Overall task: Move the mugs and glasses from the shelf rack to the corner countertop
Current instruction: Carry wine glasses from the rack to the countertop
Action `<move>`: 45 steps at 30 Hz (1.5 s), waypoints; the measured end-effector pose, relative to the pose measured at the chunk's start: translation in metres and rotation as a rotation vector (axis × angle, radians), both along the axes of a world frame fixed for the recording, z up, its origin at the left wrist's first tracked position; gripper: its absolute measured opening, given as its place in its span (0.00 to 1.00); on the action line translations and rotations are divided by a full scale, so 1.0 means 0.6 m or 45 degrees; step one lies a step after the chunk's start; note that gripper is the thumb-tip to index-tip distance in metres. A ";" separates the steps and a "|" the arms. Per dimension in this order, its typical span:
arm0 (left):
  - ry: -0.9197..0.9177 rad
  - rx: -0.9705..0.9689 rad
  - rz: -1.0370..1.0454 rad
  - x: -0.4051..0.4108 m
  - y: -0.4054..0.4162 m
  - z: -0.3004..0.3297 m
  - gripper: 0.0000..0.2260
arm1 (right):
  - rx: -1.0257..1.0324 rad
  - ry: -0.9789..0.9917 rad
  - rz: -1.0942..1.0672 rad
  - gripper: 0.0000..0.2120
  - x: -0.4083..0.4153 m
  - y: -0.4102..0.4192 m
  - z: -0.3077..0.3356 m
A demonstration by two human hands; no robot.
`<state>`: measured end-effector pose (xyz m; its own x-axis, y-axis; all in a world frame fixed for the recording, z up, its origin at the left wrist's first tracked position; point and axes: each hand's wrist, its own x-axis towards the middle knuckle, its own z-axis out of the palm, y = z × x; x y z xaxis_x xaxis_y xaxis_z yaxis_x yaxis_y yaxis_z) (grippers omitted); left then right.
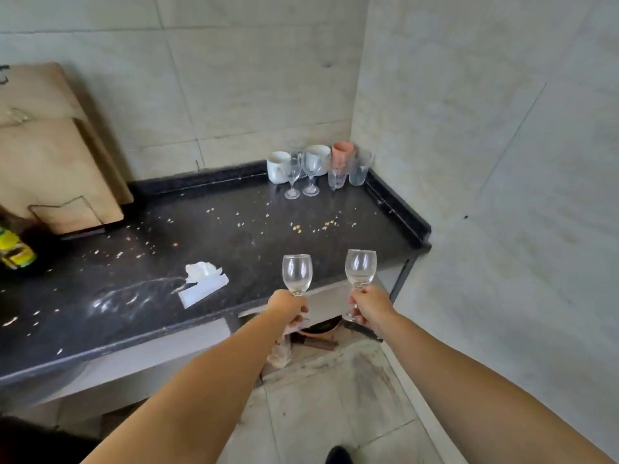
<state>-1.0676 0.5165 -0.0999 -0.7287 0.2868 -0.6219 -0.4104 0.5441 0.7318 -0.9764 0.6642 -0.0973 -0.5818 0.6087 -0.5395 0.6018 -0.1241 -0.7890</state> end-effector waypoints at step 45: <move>0.123 0.155 0.289 -0.494 0.617 -0.140 0.11 | -0.122 0.189 -0.089 0.12 -0.564 0.567 -0.148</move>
